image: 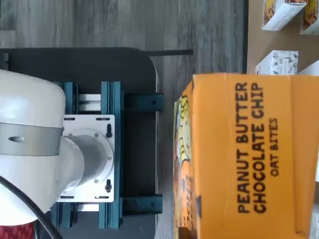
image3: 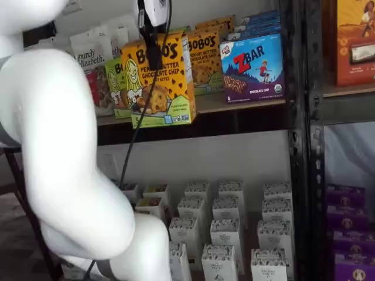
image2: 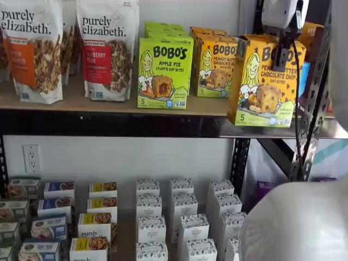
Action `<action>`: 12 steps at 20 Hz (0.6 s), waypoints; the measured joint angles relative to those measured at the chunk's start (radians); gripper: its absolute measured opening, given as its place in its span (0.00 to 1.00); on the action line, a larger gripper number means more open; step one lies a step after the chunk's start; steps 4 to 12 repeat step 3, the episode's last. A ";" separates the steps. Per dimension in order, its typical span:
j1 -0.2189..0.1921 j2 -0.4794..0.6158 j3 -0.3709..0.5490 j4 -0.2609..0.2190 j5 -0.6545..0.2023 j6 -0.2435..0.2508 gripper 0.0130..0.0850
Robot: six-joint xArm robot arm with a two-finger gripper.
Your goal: Pick up the orange box on the top shelf, the fifth box from the left
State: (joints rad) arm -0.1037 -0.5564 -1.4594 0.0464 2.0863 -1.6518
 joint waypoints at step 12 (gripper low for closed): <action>0.011 -0.021 0.023 0.000 0.012 0.011 0.28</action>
